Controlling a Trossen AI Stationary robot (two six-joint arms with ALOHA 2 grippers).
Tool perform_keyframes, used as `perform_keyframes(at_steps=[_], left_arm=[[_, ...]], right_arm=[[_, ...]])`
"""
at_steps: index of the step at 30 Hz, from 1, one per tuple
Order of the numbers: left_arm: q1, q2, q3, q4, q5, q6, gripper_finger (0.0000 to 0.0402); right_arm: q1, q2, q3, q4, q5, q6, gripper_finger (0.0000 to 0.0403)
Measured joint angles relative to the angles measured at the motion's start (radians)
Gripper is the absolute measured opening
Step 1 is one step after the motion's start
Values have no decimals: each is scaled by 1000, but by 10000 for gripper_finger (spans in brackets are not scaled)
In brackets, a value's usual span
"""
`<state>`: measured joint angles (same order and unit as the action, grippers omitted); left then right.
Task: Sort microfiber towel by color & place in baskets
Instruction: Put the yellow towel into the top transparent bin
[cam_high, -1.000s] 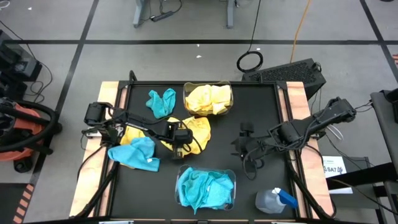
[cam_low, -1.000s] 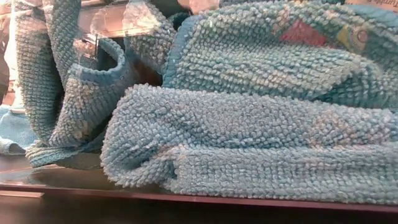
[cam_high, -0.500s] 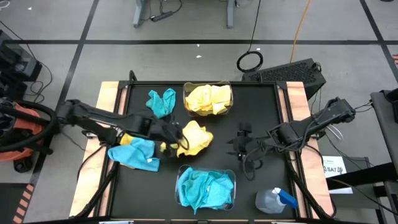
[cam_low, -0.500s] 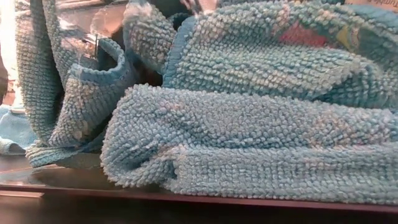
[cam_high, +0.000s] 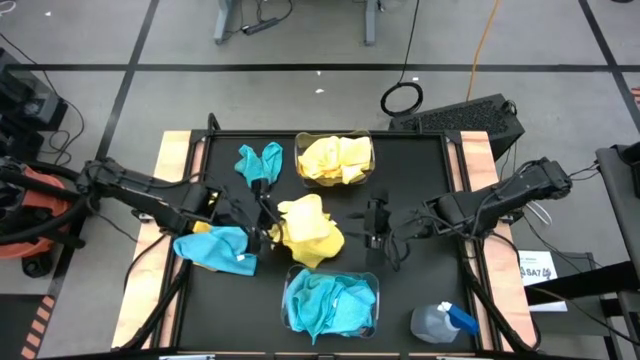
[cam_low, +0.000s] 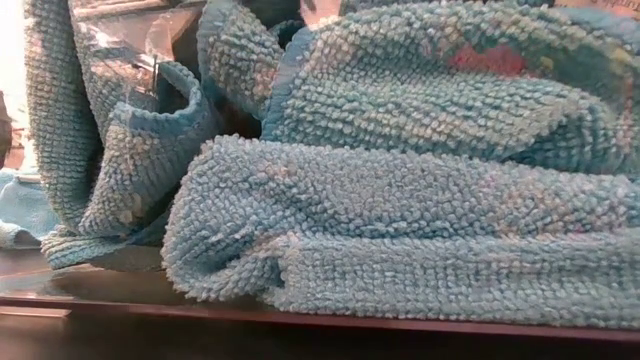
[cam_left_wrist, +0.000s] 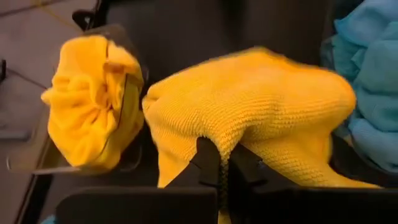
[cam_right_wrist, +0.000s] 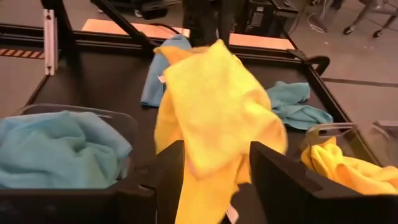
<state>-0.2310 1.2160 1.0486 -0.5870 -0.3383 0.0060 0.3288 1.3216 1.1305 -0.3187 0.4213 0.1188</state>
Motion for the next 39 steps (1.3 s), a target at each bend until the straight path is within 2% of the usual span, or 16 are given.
perform_keyframes(at_steps=[8,11,16,20,23,26,29,36,39], left_arm=[[2,39,-33,-6,-60,-27,83],[2,55,-34,-5,-60,-23,97],[2,75,-34,-6,-60,-19,84],[2,92,-34,-5,-58,-18,56],[2,110,-34,-3,-5,-24,37],[1,146,-43,8,32,-27,36],[0,199,-47,5,36,-27,59],[3,325,-47,9,58,-26,163],[20,354,-47,-3,42,-27,187]], right_arm=[[-16,0,0,2,-3,0,173],[-15,0,0,2,-4,0,173],[-15,0,0,1,-4,0,173],[-15,0,0,0,-5,0,173],[-15,-1,0,0,-8,0,173],[-15,-1,0,0,-8,0,173],[-13,-1,0,-2,-9,0,173],[-13,-1,1,-11,-32,1,173],[-13,-1,1,-17,-35,2,173]])
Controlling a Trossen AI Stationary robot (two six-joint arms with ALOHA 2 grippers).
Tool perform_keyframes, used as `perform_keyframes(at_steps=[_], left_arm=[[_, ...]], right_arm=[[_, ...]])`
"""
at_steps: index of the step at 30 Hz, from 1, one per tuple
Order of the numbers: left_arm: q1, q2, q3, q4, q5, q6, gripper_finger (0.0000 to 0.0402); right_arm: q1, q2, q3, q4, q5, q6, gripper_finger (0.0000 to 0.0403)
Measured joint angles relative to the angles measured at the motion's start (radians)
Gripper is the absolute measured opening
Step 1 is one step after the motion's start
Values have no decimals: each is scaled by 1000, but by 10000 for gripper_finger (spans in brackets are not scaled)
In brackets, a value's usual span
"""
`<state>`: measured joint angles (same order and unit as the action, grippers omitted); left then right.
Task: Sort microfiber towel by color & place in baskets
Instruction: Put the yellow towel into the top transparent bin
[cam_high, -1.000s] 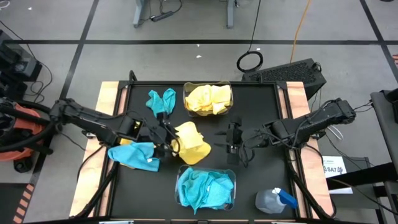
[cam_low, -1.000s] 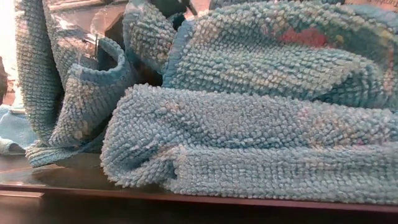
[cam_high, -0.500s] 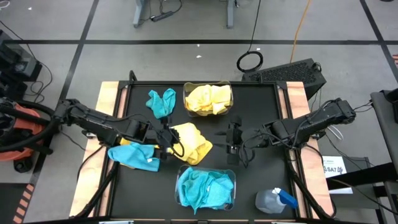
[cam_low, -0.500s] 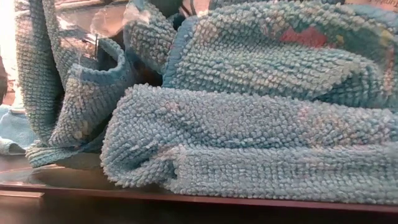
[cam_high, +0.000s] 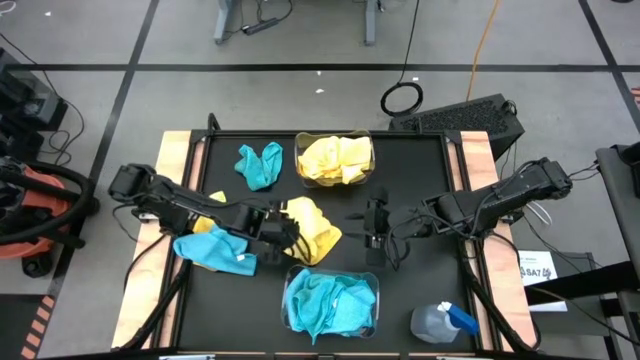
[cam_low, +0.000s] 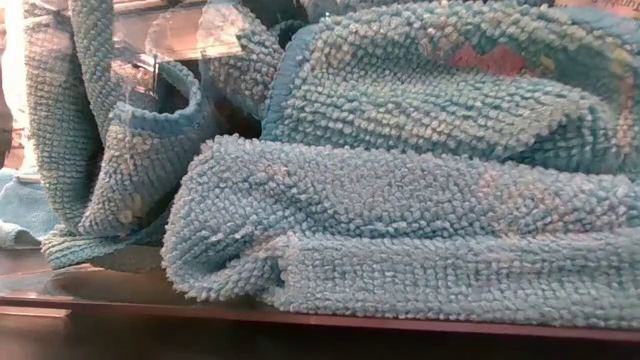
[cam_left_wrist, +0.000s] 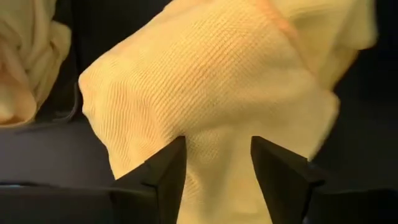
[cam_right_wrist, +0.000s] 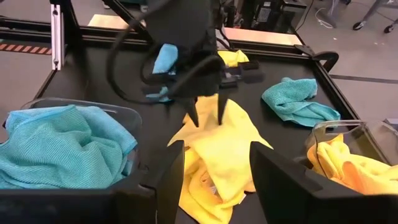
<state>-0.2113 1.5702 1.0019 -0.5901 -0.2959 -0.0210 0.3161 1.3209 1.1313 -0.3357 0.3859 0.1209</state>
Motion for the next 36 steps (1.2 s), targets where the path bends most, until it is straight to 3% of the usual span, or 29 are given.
perform_keyframes(at_steps=[5,10,12,22,27,36], left_arm=[[20,13,0,7,-49,1,153],[29,6,0,7,-65,16,39],[28,6,4,3,-65,32,11],[28,-30,61,-10,-82,61,3],[15,-34,61,63,79,64,45],[-14,-1,62,252,91,20,234]], right_arm=[[0,0,0,-3,0,1,173],[0,0,0,-11,0,1,173],[0,0,0,-11,0,-1,173],[0,0,0,-20,0,-2,173],[0,25,1,-22,0,-6,173],[0,101,1,-19,-47,-12,173]])
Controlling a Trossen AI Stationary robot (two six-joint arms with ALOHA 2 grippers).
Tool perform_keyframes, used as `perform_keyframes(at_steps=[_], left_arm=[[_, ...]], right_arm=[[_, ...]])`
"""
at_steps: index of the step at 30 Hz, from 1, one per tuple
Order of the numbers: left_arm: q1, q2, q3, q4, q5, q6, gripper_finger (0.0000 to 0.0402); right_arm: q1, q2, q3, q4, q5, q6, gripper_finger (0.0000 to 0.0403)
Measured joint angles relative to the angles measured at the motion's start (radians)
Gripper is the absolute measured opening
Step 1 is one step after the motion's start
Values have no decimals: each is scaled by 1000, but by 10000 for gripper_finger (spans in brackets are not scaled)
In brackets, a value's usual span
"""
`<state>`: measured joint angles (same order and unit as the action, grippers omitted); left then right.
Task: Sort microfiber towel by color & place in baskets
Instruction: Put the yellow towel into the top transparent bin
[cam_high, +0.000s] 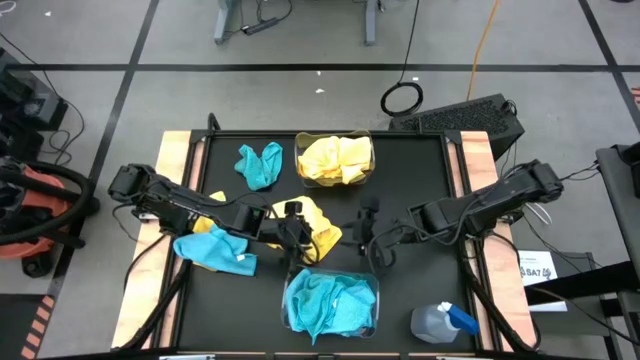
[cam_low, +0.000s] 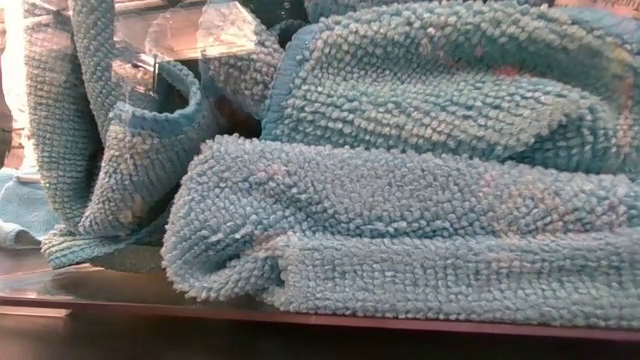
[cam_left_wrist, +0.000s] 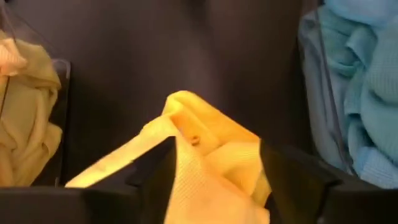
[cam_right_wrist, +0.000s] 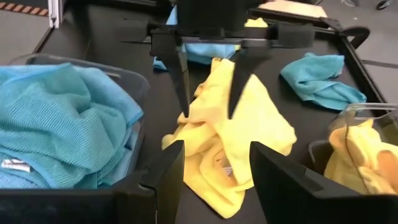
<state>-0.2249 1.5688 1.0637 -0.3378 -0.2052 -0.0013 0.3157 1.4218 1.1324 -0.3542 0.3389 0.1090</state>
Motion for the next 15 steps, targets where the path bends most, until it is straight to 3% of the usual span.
perform_keyframes(at_steps=[4,12,15], left_arm=[[0,5,0,4,-58,-19,272],[10,87,-2,24,-54,-46,276],[10,104,-2,34,-117,-46,270]], right_arm=[[0,5,0,0,-5,0,173],[0,5,0,8,-4,1,173],[0,5,0,10,-4,1,173]])
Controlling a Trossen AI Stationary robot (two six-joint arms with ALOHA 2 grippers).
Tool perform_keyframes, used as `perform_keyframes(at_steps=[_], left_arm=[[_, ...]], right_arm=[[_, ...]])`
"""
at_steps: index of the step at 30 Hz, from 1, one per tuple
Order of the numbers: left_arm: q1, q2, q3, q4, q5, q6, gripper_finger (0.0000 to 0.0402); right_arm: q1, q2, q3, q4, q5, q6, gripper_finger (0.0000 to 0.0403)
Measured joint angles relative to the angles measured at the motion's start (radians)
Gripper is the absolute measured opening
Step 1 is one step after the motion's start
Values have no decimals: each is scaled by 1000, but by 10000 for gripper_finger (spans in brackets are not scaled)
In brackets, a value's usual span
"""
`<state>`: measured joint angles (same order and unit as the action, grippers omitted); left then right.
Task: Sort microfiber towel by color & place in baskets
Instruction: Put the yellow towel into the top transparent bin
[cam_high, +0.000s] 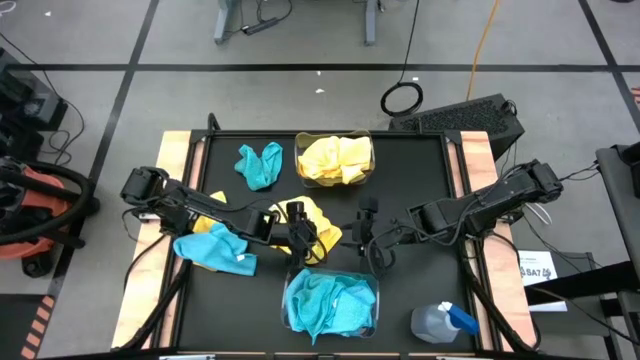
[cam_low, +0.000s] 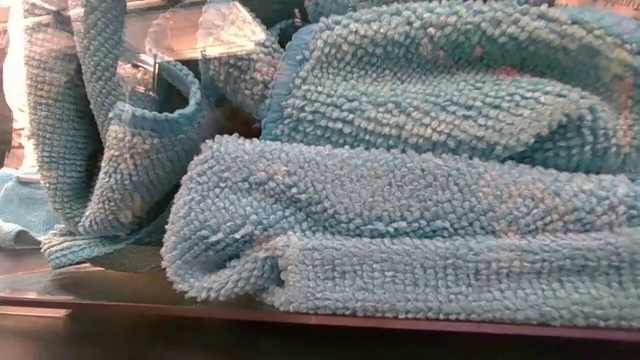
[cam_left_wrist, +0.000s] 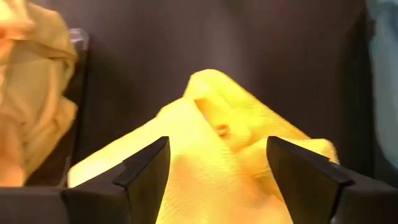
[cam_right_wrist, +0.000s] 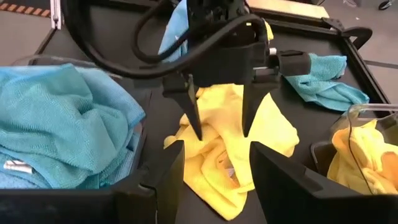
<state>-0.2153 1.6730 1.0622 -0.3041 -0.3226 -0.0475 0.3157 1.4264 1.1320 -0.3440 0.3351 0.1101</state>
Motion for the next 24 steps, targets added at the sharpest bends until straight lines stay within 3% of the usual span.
perform_keyframes(at_steps=[4,14,24], left_arm=[[22,-2,1,-24,-18,-1,222],[92,-1,1,-198,0,-16,15],[92,-31,5,-187,-37,29,5]], right_arm=[[0,0,0,4,0,1,173],[0,0,0,20,3,0,173],[0,0,0,25,3,-1,173]])
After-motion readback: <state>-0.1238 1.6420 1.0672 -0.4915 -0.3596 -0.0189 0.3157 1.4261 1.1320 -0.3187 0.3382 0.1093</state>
